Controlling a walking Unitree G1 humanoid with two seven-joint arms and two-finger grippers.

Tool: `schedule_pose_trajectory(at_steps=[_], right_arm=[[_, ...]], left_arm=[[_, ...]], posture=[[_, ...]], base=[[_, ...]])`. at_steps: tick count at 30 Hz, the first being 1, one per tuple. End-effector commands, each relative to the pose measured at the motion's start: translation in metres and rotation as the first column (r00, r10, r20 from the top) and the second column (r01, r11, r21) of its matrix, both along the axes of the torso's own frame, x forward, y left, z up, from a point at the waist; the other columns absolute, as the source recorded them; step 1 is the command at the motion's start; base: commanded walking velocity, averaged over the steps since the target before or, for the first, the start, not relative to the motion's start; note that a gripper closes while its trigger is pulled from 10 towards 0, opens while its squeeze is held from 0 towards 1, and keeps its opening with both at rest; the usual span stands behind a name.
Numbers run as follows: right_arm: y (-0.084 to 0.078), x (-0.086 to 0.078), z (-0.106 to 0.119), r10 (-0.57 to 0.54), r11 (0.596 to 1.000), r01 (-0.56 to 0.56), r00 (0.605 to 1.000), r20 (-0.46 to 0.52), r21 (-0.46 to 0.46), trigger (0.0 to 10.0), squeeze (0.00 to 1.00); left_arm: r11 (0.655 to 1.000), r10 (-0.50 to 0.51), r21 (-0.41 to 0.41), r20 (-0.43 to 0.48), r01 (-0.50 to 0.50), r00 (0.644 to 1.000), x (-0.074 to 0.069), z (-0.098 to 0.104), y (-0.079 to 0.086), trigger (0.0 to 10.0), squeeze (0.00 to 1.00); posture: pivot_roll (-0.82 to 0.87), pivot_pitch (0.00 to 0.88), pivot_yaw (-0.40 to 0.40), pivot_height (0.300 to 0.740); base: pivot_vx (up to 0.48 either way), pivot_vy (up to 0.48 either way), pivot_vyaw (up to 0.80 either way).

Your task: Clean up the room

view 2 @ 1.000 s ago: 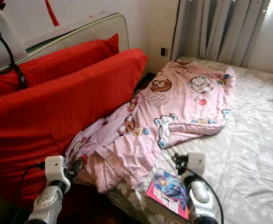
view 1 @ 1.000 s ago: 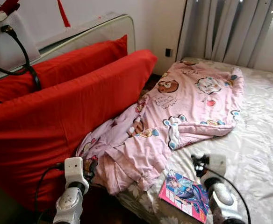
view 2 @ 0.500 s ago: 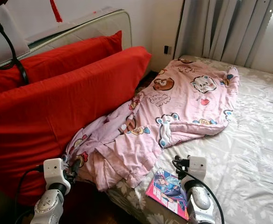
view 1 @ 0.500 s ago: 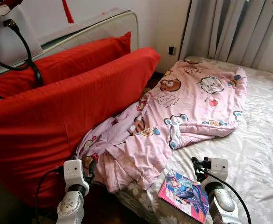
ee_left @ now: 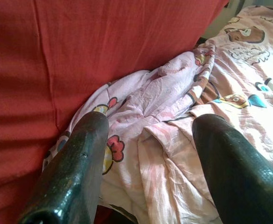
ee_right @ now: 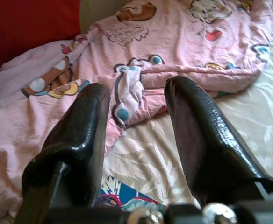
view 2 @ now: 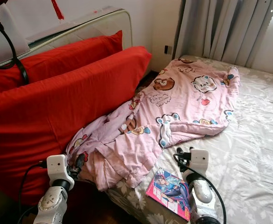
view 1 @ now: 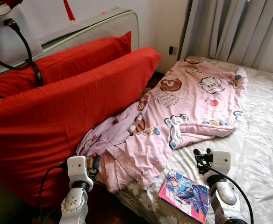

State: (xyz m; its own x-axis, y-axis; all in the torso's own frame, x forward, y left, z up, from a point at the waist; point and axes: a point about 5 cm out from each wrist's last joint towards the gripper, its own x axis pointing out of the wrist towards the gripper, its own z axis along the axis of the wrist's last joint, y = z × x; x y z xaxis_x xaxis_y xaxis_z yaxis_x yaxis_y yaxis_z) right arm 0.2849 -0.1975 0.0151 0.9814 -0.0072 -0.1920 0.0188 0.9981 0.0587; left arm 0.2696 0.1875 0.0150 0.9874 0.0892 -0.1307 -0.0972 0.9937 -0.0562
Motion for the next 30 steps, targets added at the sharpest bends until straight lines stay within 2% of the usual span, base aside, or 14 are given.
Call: schedule_pose_trajectory(at_steps=[1,5,8,9,12,15,22,30], right_arm=[[0.006,0.002,0.003,0.025,1.0,-0.025,1.0,0.019,0.0,10.0,0.0],[0.016,0.004,0.006,0.074,0.997,-0.074,0.996,0.046,-0.008,10.0,0.0],[0.017,0.005,0.007,0.078,0.997,-0.077,0.996,0.047,-0.011,10.0,0.0],[0.016,0.006,0.008,0.074,0.997,-0.074,0.996,0.045,-0.007,10.0,0.0],[0.016,0.008,0.008,0.076,0.997,-0.076,0.997,0.033,-0.009,10.0,0.0],[0.02,0.01,0.009,0.089,0.996,-0.089,0.995,0.034,-0.006,10.0,0.0],[0.025,0.011,0.011,0.086,0.996,-0.087,0.995,0.047,0.006,10.0,0.0],[0.027,0.011,0.009,0.083,0.996,-0.083,0.996,0.024,0.011,10.0,0.0]], left_arm=[[1.0,0.01,0.001,0.005,-0.01,1.0,-0.003,-0.001,0.001,10.0,0.0],[1.0,0.025,-0.016,0.033,-0.024,0.999,-0.009,0.003,-0.001,10.0,0.0],[0.999,0.037,-0.02,0.036,-0.037,0.999,-0.011,0.003,-0.001,10.0,0.0],[0.999,0.04,-0.023,0.04,-0.039,0.998,-0.011,0.004,-0.002,10.0,0.0],[0.999,0.032,-0.02,0.049,-0.031,0.998,-0.012,0.006,-0.004,10.0,0.0],[0.998,0.05,-0.027,0.064,-0.048,0.997,-0.013,0.011,-0.002,10.0,0.0],[0.999,0.05,-0.018,0.058,-0.049,0.997,-0.015,0.012,0.002,10.0,0.0],[0.999,0.039,-0.019,0.047,-0.038,0.998,-0.019,0.014,-0.002,10.0,0.0]], posture=[[-0.07,0.0,0.006,0.695],[-0.03,0.0,-0.022,0.695],[-0.04,0.001,-0.02,0.695],[-0.02,0.028,-0.024,0.695],[-0.01,0.038,-0.027,0.695],[0.0,0.066,-0.033,0.675],[-0.01,0.083,-0.022,0.675],[-0.01,0.11,-0.014,0.665]], base=[[0.0,0.0,0.0],[0.0,0.0,0.0],[0.0,0.0,0.0],[0.0,0.0,0.0],[0.0,0.0,0.0],[0.0,0.0,0.0],[0.0,0.0,0.0],[0.0,0.0,0.0]])
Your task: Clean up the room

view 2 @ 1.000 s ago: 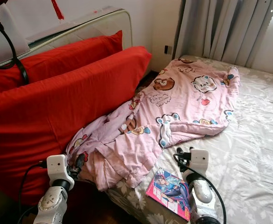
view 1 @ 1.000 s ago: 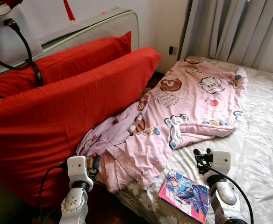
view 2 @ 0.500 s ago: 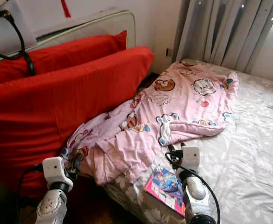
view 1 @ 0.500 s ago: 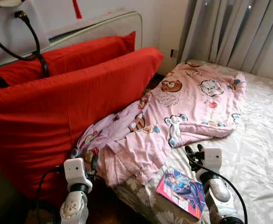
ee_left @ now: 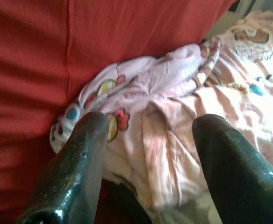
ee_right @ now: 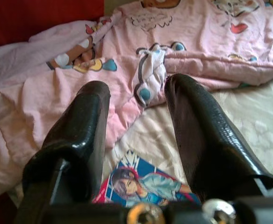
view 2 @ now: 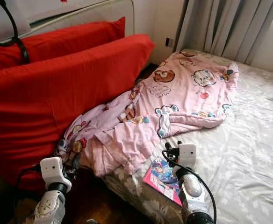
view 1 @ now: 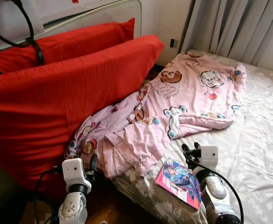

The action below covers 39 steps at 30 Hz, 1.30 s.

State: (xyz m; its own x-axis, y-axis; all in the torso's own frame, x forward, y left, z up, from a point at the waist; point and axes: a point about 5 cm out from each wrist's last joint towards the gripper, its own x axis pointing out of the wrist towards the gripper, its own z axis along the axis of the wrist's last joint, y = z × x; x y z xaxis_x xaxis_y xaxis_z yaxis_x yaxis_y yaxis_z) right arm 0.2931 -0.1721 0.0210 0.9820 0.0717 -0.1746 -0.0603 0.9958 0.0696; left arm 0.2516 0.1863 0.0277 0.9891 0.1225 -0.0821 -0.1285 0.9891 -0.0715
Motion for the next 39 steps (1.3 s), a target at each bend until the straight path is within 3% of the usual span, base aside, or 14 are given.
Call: schedule_pose_trajectory(at_steps=[1,39], right_arm=[[0.002,0.003,0.003,0.006,1.0,-0.006,1.0,0.006,-0.001,10.0,0.0],[0.012,-0.001,0.001,0.019,1.0,-0.019,1.0,0.012,-0.007,10.0,0.0]], left_arm=[[1.0,0.002,-0.01,-0.003,-0.002,1.0,-0.002,0.001,-0.001,10.0,0.0],[0.996,-0.073,-0.053,-0.048,0.07,0.996,-0.011,0.006,-0.01,10.0,0.0]], posture=[[-0.02,0.112,-0.013,0.66],[-0.02,0.16,0.018,0.637]], base=[[0.0,0.0,0.0],[0.0,0.0,0.0]])
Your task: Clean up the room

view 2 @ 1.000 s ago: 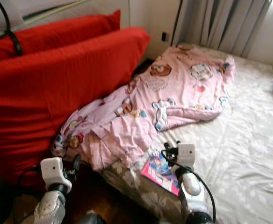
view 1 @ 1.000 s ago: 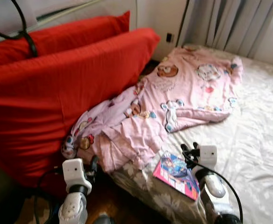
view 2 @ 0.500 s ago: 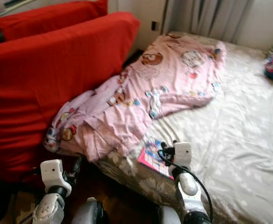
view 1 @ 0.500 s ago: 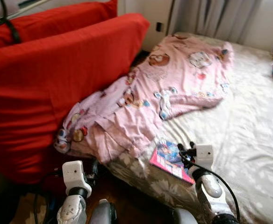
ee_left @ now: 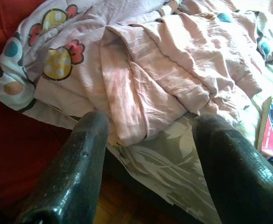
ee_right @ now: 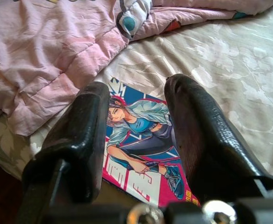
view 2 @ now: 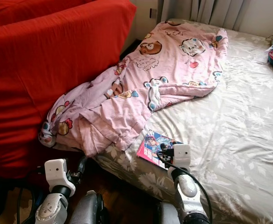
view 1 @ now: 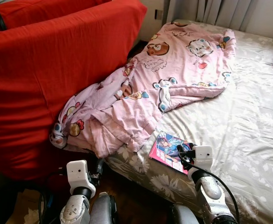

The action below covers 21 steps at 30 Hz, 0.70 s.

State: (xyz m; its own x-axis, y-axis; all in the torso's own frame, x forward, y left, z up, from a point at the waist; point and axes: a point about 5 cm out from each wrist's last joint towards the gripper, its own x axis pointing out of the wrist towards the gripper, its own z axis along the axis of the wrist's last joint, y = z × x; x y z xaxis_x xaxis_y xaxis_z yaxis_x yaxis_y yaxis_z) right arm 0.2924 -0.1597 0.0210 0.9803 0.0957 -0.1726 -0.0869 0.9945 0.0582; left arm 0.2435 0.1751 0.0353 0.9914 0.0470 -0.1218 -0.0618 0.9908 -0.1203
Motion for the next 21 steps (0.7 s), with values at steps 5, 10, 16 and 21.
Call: schedule_pose_trajectory(at_steps=[5,10,16,21], right_arm=[[-0.0003,-0.0011,-0.0017,-0.015,1.0,0.015,1.0,-0.017,0.0,10.0,0.0],[0.0003,-0.0009,-0.0012,-0.009,1.0,0.009,1.0,-0.011,-0.006,10.0,0.0],[-0.0001,-0.0004,0.0008,-0.011,1.0,0.011,1.0,0.005,0.005,10.0,0.0],[0.001,-0.0003,0.0004,-0.01,1.0,0.01,1.0,0.001,0.005,10.0,0.0]], left_arm=[[1.0,-0.008,0.0,-0.02,0.008,1.0,-0.0038,-0.002,0.0004,10.0,0.0],[1.0,-0.012,-0.001,-0.02,0.012,1.0,-0.0036,-0.0018,-0.0008,10.0,0.0],[1.0,-0.015,0.001,-0.021,0.015,1.0,-0.0034,-0.0012,-0.0014,10.0,0.0],[1.0,-0.016,0.001,-0.021,0.016,1.0,-0.0035,-0.0011,-0.0013,10.0,0.0]], posture=[[-0.03,0.16,0.018,0.637],[-0.03,0.159,0.017,0.612],[-0.02,0.158,0.016,0.612],[-0.02,0.156,0.017,0.612]], base=[[0.0,0.0,0.0],[0.0,0.0,0.0],[0.0,0.0,0.0],[0.0,0.0,0.0]])
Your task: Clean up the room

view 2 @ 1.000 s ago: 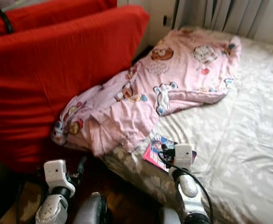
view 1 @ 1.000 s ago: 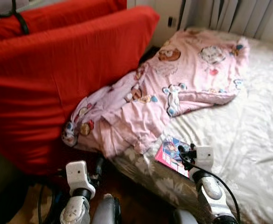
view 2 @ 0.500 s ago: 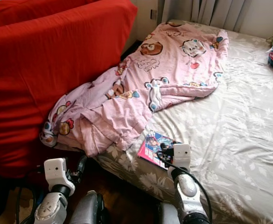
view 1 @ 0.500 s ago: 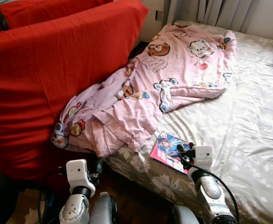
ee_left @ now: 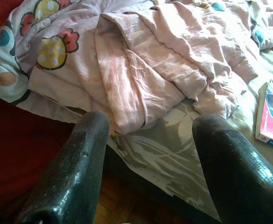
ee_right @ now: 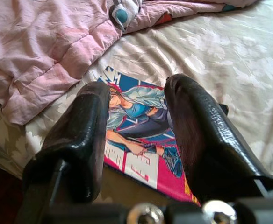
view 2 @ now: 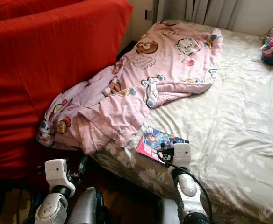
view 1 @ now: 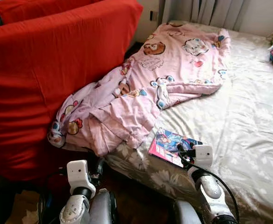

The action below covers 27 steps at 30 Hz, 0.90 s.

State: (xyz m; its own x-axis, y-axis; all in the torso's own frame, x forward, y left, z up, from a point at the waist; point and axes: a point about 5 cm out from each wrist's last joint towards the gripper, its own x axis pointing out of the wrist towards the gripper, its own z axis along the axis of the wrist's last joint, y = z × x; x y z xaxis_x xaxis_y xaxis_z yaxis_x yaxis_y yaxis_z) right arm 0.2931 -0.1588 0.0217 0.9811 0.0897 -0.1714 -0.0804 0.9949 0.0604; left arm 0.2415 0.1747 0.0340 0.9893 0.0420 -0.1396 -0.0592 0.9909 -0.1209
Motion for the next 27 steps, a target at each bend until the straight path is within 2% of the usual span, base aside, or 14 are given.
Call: schedule_pose_trajectory(at_steps=[1,16,27], right_arm=[[0.0005,-0.0011,-0.0004,-0.003,1.0,0.003,1.0,0.0,0.004,10.0,0.0],[0.0049,-0.0014,-0.0005,0.023,1.0,-0.023,1.0,0.0,0.013,10.0,0.0],[0.0054,-0.0001,0.0013,0.021,1.0,-0.022,1.0,0.009,0.017,10.0,0.0]], left_arm=[[1.0,-0.012,0.002,-0.003,0.012,1.0,-0.0015,0.0002,-0.0009,10.0,0.0],[1.0,-0.025,0.005,-0.006,0.025,1.0,-0.0011,0.0001,-0.0019,10.0,0.0],[1.0,-0.024,0.003,-0.006,0.024,1.0,-0.001,-0.0002,-0.0024,10.0,0.0]], posture=[[-0.02,0.156,0.017,0.612],[-0.02,0.153,0.02,0.612],[-0.02,0.15,0.017,0.612]], base=[[0.0,0.0,0.0],[0.0,0.0,0.0],[0.266,0.0,0.0]])
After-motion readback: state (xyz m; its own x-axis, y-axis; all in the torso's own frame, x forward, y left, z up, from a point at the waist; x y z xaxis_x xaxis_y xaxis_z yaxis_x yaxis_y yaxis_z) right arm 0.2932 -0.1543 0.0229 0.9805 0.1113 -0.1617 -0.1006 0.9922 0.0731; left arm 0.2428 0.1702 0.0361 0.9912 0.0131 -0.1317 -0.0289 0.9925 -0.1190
